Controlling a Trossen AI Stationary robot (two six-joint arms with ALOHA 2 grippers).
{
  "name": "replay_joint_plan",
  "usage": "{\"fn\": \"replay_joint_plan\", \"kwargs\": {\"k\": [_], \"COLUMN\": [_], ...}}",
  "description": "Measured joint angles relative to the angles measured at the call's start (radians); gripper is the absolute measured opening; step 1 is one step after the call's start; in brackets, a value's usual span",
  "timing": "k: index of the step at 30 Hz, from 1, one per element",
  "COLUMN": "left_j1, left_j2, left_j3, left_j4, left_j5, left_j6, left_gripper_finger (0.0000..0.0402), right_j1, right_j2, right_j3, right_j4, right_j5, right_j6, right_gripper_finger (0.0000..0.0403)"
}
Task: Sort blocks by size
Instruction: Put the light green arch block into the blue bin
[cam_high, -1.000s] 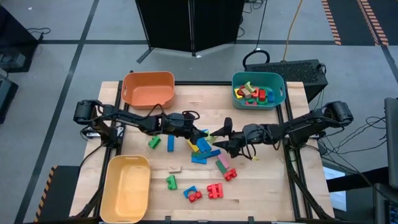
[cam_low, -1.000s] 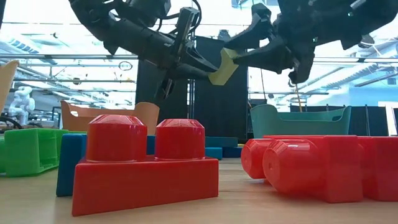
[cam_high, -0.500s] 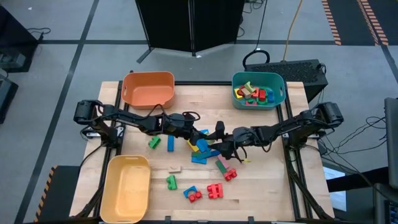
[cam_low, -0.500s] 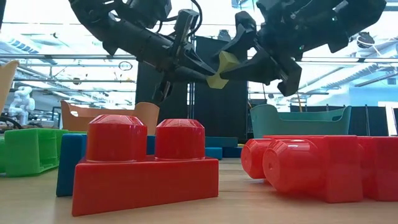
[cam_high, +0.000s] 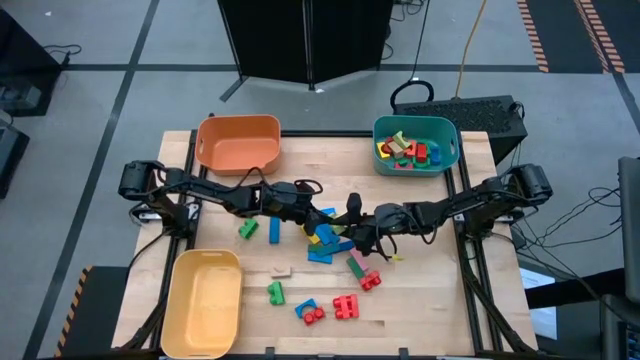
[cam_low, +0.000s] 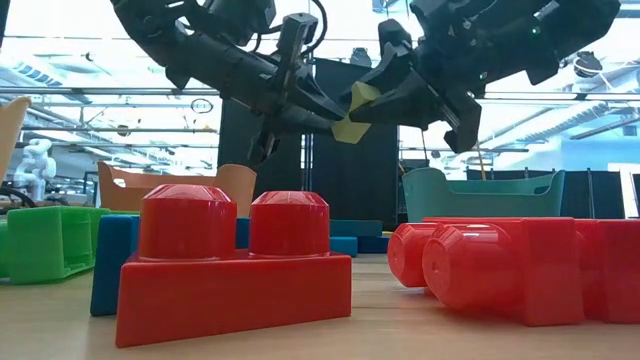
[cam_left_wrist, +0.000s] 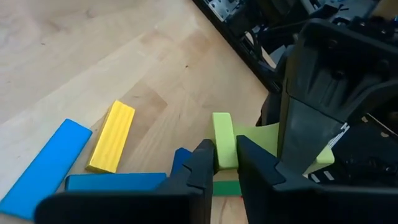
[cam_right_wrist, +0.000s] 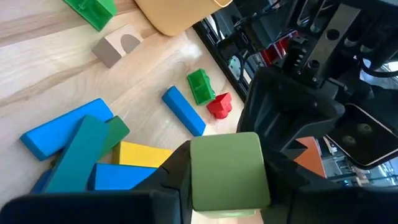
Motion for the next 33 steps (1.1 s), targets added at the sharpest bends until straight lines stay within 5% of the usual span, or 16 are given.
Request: {"fn": "replay_joint_plan", "kwargs": {"k": [8,18,33], "left_j1": [0.031,0.08,-0.013], "left_j2": [-0.003,-0.127,-0.344], "left_j3": [0.0,-0.001,-0.031], "left_j4": [0.01,-0.079,-0.327], "left_j5": [0.007,0.027,-0.22], "left_j6": [0.075,0.264,0.401], "left_gripper_finger": [0.0098,0.0102,0.0102], "right_j1": [0.001,-0.003,-0.144], "right_j2": [0.0,-0.023,-0.295], "right_j3": [-0.002,-0.003,-0.003], "right_j4": [-0.01,-0.108,-0.392], "right_j5": [0.045,0.215,0.227], "right_j6": [0.035,0.058,0.252], "right_gripper_finger": [0.0115,0.0121,0.0119]}}
